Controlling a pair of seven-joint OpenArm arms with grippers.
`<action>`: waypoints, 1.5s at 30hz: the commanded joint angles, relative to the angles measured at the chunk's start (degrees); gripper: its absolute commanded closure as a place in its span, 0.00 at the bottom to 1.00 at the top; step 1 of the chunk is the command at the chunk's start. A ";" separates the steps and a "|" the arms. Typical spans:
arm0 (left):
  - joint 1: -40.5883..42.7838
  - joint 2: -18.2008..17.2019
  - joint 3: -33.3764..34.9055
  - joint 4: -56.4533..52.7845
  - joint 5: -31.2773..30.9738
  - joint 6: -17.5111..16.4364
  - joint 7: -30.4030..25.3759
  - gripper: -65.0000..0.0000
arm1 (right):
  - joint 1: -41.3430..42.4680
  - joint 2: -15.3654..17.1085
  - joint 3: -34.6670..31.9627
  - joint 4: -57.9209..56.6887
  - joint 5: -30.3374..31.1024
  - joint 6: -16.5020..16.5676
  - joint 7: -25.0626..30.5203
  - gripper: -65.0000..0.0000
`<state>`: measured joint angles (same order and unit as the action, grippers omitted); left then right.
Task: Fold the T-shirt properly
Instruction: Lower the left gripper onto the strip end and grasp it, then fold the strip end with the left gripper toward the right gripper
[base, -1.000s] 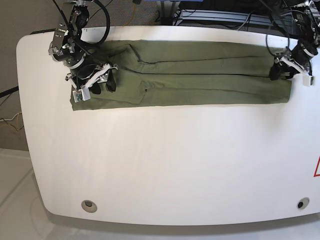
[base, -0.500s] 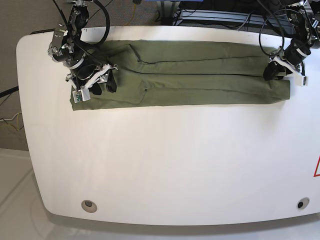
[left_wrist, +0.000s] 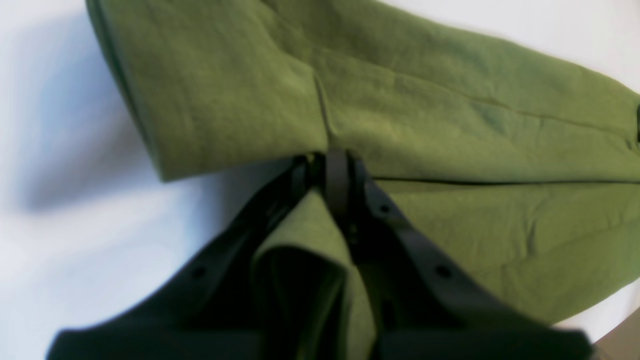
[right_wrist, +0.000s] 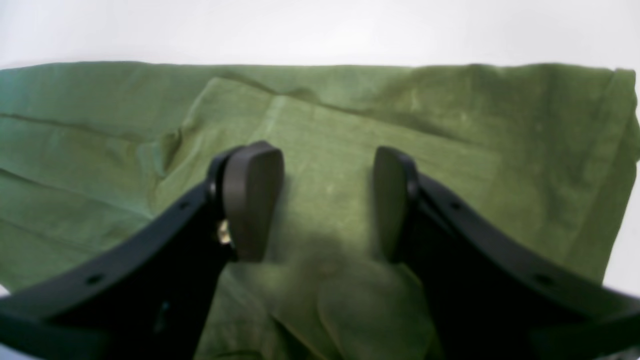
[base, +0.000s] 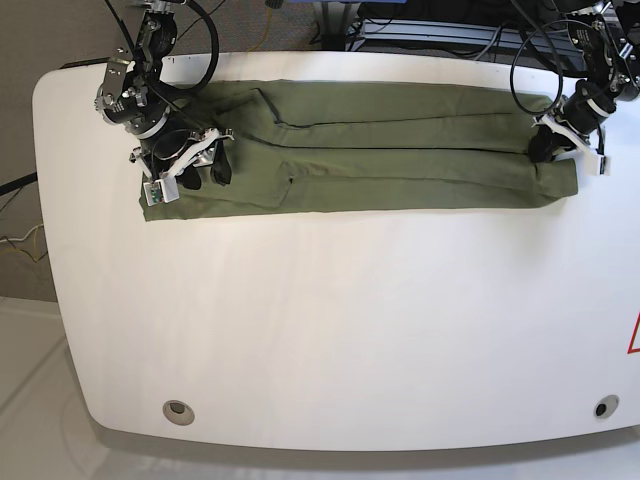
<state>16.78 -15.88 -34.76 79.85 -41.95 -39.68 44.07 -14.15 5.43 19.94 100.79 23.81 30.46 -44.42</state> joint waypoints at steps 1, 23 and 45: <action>-0.25 -1.14 -0.84 1.07 -0.77 -0.32 -0.70 1.00 | 0.57 0.51 0.14 0.95 0.83 0.18 0.86 0.51; 1.20 -0.04 -0.07 7.68 -1.27 -0.32 1.79 1.00 | 0.51 0.39 0.55 0.99 1.23 -0.03 0.55 0.50; 2.44 11.93 17.84 27.92 1.75 5.86 8.31 1.00 | 0.53 0.05 0.52 0.88 0.93 -0.21 0.30 0.51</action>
<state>19.79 -5.02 -17.61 106.52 -38.92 -32.23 52.71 -14.09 5.23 20.32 100.79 23.79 30.00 -45.23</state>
